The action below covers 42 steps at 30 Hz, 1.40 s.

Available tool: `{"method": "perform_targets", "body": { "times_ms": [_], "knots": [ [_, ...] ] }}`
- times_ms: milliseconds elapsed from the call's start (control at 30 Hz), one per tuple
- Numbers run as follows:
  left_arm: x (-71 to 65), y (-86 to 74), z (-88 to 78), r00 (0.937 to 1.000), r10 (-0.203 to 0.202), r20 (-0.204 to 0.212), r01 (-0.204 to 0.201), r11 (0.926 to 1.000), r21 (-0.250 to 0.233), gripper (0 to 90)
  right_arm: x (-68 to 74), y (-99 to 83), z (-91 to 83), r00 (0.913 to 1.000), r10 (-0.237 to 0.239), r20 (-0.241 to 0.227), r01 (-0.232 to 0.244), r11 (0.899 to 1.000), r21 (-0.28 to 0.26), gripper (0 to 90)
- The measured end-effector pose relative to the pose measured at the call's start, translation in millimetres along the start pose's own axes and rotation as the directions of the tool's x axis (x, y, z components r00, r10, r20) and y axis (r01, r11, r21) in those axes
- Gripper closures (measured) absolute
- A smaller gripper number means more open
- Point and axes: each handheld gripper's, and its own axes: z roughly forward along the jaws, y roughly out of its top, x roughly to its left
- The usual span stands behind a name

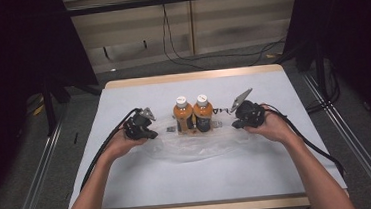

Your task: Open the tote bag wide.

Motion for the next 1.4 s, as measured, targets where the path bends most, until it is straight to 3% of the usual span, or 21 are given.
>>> {"method": "perform_targets", "body": {
  "times_ms": [100,133,167,233,400,467,567,633,833,900,967,1033,1067,1100,1133,1200,1233,1300,1400],
  "knots": [
    [2.5,-2.2,1.6,0.9997,-0.011,-0.023,0.011,0.9999,-0.007,90.0,4.0,-1.6,10.8,0.9999,-0.011,0.002,0.011,0.999,0.038,90.0],
    [2.8,-2.0,1.8,0.9999,-0.006,-0.016,0.005,0.9999,-0.011,90.0,4.5,-3.2,13.1,0.9992,-0.035,0.018,0.034,0.998,0.06,90.0],
    [2.4,-1.9,2.8,0.9999,-0.013,-0.012,0.013,0.9999,-0.001,90.0,4.7,-5.0,13.1,0.9994,-0.027,0.022,0.025,0.998,0.058,90.0],
    [5.7,-1.8,3.4,0.9999,-0.013,-0.005,0.013,0.9999,-0.008,90.0,2.1,-8.8,11.5,1.0,0.001,-0.005,-0.001,0.999,0.044,90.0],
    [11.3,-4.2,1.9,0.9985,-0.03,-0.046,0.031,0.9992,0.023,90.0,6.3,-18.0,2.3,0.9985,-0.054,-0.006,0.054,0.992,0.11,90.0],
    [16.7,-7.1,1.3,0.9979,-0.055,-0.034,0.056,0.9984,0.009,90.0,6.2,-25.6,-2.5,0.9985,-0.054,0.006,0.052,0.991,0.127,90.0],
    [17.9,-7.9,2.2,0.9973,-0.062,-0.039,0.062,0.998,-0.006,90.0,3.0,-39.3,-9.6,0.9991,-0.042,0.002,0.042,0.992,0.12,90.0],
    [15.7,-5.0,2.6,0.9977,-0.033,-0.06,0.034,0.9993,0.017,90.0,2.6,-45.2,-12.6,0.9993,-0.038,0.002,0.037,0.992,0.116,90.0],
    [20.2,-6.3,2.8,0.9959,-0.06,-0.068,0.061,0.9981,0.005,90.0,5.6,-45.1,-13.6,0.9957,-0.089,0.027,0.084,0.986,0.142,90.0],
    [18.6,-5.9,3.2,0.9947,-0.07,-0.075,0.071,0.9975,0.006,90.0,5.7,-47.2,-14.4,0.9967,-0.073,0.035,0.067,0.988,0.143,90.0],
    [20.8,-6.8,2.7,0.995,-0.073,-0.069,0.073,0.9973,-0.002,90.0,2.9,-50.4,-15.5,0.9972,-0.065,0.037,0.06,0.99,0.127,90.0],
    [21.0,-9.6,3.3,0.9925,-0.11,-0.053,0.108,0.9934,-0.039,90.0,1.3,-52.2,-15.7,0.9993,-0.022,0.03,0.019,0.994,0.109,90.0],
    [23.8,-10.7,1.1,0.9956,-0.088,-0.033,0.087,0.9959,-0.025,90.0,0.8,-52.8,-15.5,0.9995,-0.007,0.032,0.004,0.995,0.098,90.0],
    [20.2,-11.4,2.6,0.991,-0.132,-0.023,0.13,0.9893,-0.066,90.0,0.4,-53.2,-15.4,0.9995,0.003,0.031,-0.006,0.996,0.088,90.0],
    [20.4,-11.3,0.9,0.9956,-0.09,-0.026,0.089,0.9951,-0.042,90.0,-0.2,-53.4,-15.5,0.9995,0.003,0.031,-0.005,0.996,0.084,90.0],
    [14.6,-12.1,1.3,0.9925,-0.122,-0.008,0.121,0.9866,-0.11,90.0,0.9,-52.8,-15.6,0.9994,0.024,0.024,-0.026,0.997,0.067,90.0],
    [14.6,-12.7,-0.3,0.9945,-0.104,-0.003,0.103,0.9885,-0.11,90.0,0.5,-52.0,-15.4,0.9997,0.02,0.017,-0.021,0.999,0.044,90.0],
    [10.0,-14.2,-0.4,0.991,-0.134,0.005,0.133,0.9795,-0.152,90.0,1.8,-49.1,-16.3,0.9997,0.025,0.006,-0.025,1.0,0.017,90.0],
    [6.7,-15.0,-4.2,0.9928,-0.119,0.008,0.119,0.9787,-0.167,90.0,3.2,-43.4,-17.2,0.9995,0.031,-0.008,-0.031,0.999,-0.028,90.0]
  ]
}}
